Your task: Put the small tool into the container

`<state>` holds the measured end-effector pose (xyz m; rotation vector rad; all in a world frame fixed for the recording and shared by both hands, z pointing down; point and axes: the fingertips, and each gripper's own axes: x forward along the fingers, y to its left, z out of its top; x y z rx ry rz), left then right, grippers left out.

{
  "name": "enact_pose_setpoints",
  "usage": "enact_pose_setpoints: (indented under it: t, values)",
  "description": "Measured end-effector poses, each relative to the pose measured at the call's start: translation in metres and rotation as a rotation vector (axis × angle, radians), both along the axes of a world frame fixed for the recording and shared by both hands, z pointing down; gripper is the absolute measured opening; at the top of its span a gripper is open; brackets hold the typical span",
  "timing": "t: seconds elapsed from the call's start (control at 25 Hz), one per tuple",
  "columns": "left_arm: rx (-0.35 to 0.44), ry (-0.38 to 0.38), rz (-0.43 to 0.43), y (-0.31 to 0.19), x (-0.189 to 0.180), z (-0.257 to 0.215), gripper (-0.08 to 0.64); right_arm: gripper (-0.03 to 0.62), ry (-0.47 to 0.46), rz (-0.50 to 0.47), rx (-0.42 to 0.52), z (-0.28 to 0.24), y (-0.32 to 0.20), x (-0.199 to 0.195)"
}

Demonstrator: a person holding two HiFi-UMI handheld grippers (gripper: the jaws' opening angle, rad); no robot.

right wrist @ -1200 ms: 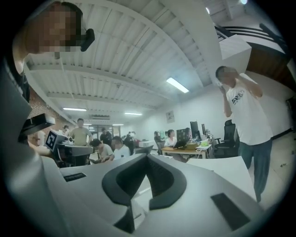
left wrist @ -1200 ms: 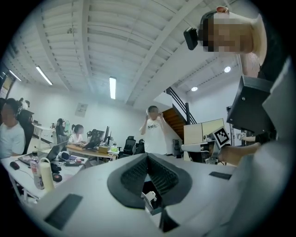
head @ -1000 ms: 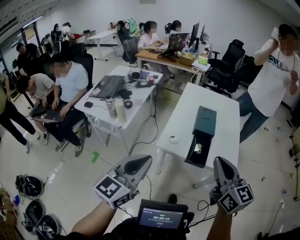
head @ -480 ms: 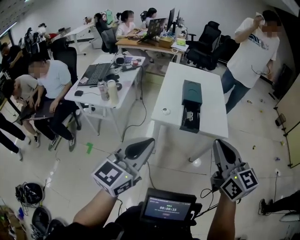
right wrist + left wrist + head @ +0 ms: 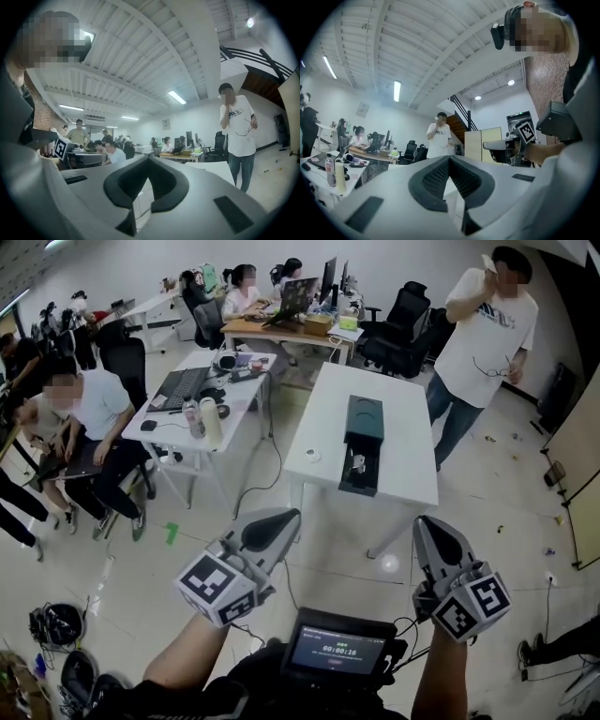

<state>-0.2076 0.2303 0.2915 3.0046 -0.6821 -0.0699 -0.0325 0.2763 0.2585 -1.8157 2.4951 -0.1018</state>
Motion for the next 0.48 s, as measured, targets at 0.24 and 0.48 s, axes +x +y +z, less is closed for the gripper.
enact_pose_setpoints:
  t: [0.24, 0.48]
  values:
    - [-0.001, -0.009, -0.006, 0.030, 0.036, -0.006, 0.012, 0.013, -0.033, -0.016, -0.001, -0.002, 0.029, 0.033]
    - [-0.003, -0.013, -0.015, 0.046, 0.058, -0.004, 0.012, 0.014, -0.038, -0.018, 0.002, -0.001, 0.046, 0.055]
